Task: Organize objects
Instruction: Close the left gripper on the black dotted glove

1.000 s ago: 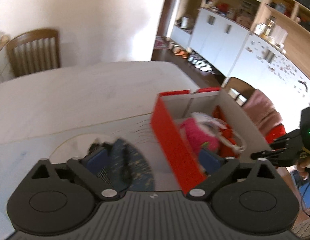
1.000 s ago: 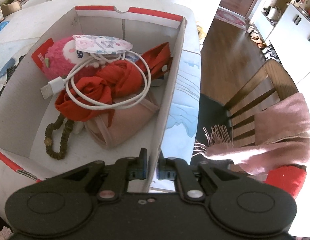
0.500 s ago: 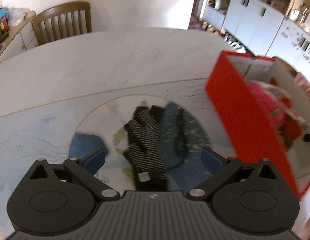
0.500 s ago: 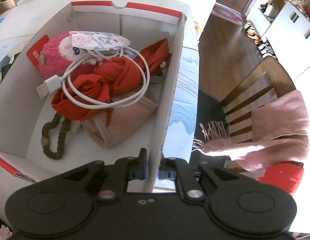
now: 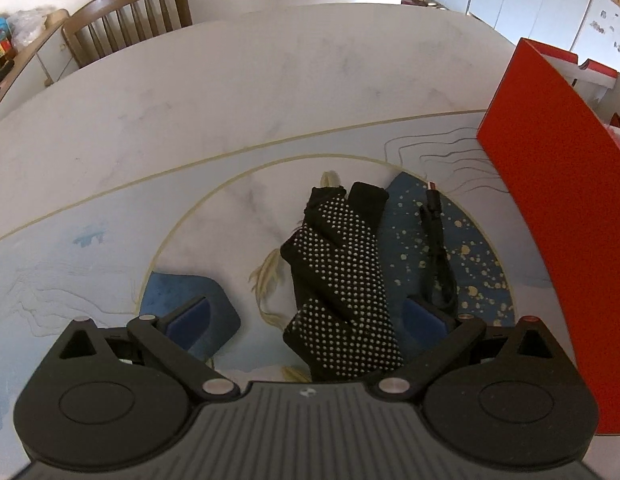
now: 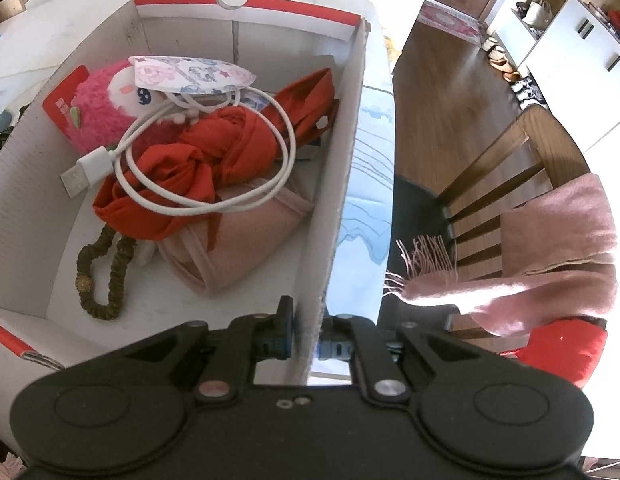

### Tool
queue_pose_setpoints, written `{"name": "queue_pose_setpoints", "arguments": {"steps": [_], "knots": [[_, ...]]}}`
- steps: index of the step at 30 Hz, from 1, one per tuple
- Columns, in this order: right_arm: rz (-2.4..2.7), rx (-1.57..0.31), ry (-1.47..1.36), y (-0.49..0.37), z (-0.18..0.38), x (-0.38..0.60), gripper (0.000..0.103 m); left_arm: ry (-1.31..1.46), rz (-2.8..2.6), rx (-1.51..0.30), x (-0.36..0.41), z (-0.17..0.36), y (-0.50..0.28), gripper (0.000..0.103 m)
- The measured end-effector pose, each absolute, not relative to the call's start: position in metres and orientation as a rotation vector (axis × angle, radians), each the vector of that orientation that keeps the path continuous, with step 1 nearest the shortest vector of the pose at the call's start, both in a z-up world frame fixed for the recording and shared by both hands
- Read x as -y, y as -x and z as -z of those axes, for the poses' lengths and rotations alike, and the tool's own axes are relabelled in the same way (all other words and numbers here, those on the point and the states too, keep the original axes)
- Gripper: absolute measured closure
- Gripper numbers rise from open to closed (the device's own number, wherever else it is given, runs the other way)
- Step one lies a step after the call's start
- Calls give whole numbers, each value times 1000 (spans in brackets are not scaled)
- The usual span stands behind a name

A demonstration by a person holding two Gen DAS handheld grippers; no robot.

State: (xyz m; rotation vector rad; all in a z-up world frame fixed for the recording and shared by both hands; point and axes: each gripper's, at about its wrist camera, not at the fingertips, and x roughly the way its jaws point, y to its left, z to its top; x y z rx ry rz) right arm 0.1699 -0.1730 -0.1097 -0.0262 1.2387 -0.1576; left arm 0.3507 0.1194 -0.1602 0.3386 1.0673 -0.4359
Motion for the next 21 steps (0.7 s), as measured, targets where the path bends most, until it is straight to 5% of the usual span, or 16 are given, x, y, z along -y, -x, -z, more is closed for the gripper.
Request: {"name": "queue_pose_setpoints", "arguments": {"steps": [6,16,21], "knots": [[159,-1240,24,-170,110,173,95,-333,427,-1070,-123,163,-355,5],[159,-1240,24,-171,110,173,95,-269,513,-1086,-124,156,-344,67],[159,-1237,26,-171,111,173,95,-238,509,-1090,-128,153,-340,79]]}}
